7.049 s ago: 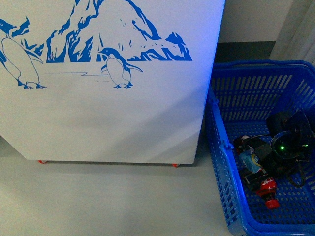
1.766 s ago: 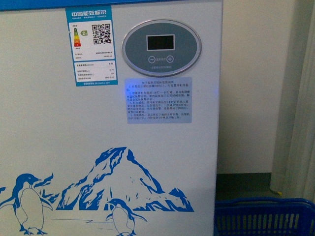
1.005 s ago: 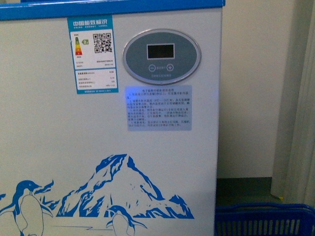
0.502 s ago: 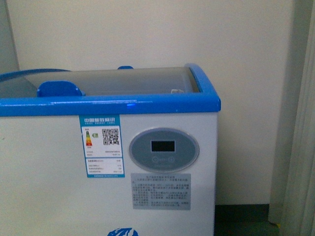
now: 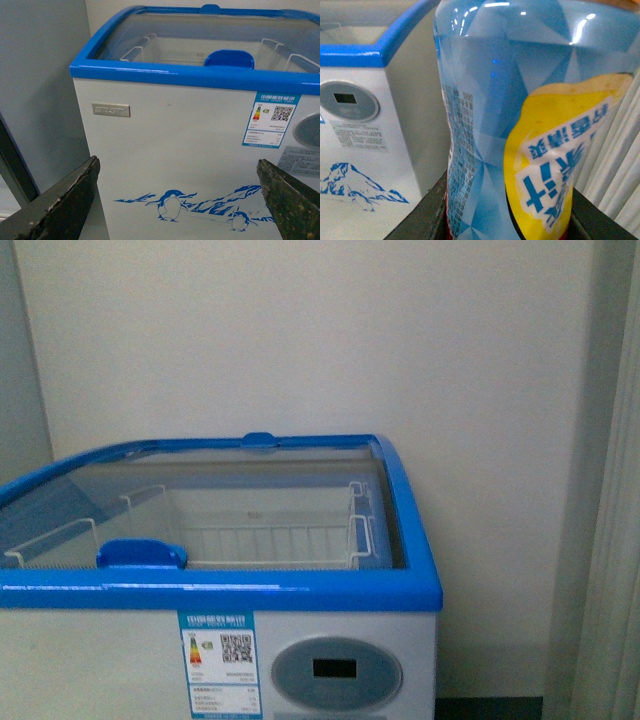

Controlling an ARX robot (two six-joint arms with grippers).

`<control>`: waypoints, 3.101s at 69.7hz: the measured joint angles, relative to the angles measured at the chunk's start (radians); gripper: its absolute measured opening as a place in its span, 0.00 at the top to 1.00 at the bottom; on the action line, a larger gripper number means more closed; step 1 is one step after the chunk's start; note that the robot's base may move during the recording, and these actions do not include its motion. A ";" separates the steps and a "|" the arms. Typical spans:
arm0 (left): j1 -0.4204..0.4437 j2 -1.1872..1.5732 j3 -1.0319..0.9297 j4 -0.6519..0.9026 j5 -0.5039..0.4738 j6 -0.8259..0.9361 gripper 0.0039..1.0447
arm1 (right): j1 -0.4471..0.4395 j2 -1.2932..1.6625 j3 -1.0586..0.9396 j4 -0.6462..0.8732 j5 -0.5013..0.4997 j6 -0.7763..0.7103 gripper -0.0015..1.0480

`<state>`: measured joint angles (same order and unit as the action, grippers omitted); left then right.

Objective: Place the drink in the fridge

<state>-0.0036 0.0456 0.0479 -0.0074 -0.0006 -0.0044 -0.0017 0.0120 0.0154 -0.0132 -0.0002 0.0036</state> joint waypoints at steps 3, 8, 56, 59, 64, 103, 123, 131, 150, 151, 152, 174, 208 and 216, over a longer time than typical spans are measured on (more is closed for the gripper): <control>0.000 0.000 0.000 0.000 0.000 0.000 0.08 | 0.000 0.000 0.000 0.000 0.001 0.000 0.62; 0.000 0.000 0.000 0.000 0.000 0.000 0.08 | 0.000 0.000 0.000 0.000 0.000 0.000 0.62; -0.212 0.026 -0.017 0.122 -0.581 -0.013 0.08 | 0.000 0.000 0.000 0.000 0.000 0.000 0.62; -0.240 0.031 -0.017 0.126 -0.598 -0.011 0.08 | 0.000 0.000 0.000 0.000 0.000 0.000 0.62; -0.271 0.035 -0.017 0.121 -0.597 -0.011 0.08 | 0.000 0.000 0.000 0.000 0.000 0.000 0.62; -0.048 0.381 0.031 0.269 -0.142 0.042 0.08 | 0.000 0.000 0.000 0.000 0.000 0.000 0.62; -0.021 0.660 0.136 0.387 0.021 0.129 0.08 | 0.000 0.000 0.000 0.000 0.000 0.000 0.62; -0.022 0.766 0.189 0.422 0.071 0.165 0.08 | 0.000 0.000 0.000 0.000 0.000 0.000 0.62; 0.017 1.045 0.322 0.494 0.145 0.247 0.08 | 0.000 0.000 0.000 0.000 0.000 0.000 0.62; 0.018 1.055 0.327 0.496 0.146 0.249 0.08 | 0.000 0.000 0.000 0.000 0.000 0.000 0.62; 0.019 1.064 0.332 0.497 0.147 0.254 0.08 | 0.000 0.000 0.000 0.000 0.000 0.000 0.62; 0.041 1.325 0.513 0.512 0.216 0.358 0.08 | 0.000 0.000 0.000 0.000 0.000 0.000 0.62; 0.063 1.601 0.768 0.503 0.271 0.383 0.08 | 0.000 0.000 0.000 0.000 0.000 0.000 0.62; 0.063 1.652 0.822 0.488 0.284 0.390 0.08 | 0.000 0.000 0.000 0.000 0.000 0.000 0.62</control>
<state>0.0593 1.6978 0.8703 0.4805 0.2832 0.3855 -0.0017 0.0120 0.0154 -0.0132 -0.0002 0.0040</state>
